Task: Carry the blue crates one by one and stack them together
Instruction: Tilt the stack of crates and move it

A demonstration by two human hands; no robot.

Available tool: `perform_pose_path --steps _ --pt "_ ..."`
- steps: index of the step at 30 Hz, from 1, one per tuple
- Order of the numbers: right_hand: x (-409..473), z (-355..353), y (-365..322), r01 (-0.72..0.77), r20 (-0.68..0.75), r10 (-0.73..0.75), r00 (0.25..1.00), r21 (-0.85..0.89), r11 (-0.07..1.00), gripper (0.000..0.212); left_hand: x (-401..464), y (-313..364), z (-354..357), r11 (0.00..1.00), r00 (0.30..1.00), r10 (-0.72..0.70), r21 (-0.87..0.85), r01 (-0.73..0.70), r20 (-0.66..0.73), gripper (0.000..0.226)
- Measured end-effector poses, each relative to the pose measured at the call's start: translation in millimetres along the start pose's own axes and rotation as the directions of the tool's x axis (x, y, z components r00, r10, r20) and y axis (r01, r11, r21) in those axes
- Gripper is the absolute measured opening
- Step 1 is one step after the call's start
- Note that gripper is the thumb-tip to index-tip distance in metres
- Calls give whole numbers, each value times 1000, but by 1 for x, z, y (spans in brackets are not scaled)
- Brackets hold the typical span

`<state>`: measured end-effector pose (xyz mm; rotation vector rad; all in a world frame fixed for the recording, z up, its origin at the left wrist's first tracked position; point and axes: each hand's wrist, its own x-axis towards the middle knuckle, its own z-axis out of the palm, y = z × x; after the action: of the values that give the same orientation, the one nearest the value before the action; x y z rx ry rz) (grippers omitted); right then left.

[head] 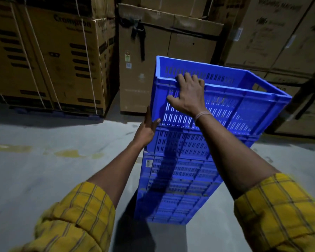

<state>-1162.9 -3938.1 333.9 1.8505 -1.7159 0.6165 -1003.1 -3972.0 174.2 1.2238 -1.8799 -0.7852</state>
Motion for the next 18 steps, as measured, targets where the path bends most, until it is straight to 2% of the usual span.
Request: perform_pose_path --steps 3,7,10,14,18 --pt "1 -2 -6 -21 27 22 999 -7 1000 61 -6 -1 3 996 997 -79 -32 79 -7 74" --pt "18 -22 -7 -37 164 26 986 70 997 77 -6 -5 -5 999 998 10 -44 -7 68 75" --pt "24 -21 -15 -72 56 67 996 93 993 83 -12 -7 -4 995 995 -26 -92 35 95 72" --pt "0 14 -23 -45 -79 42 996 -36 998 77 -18 -16 6 984 996 -61 -160 72 72 67" --pt "3 18 -27 -75 -108 69 992 -52 996 73 -31 -34 17 986 996 -38 -160 52 86 65"
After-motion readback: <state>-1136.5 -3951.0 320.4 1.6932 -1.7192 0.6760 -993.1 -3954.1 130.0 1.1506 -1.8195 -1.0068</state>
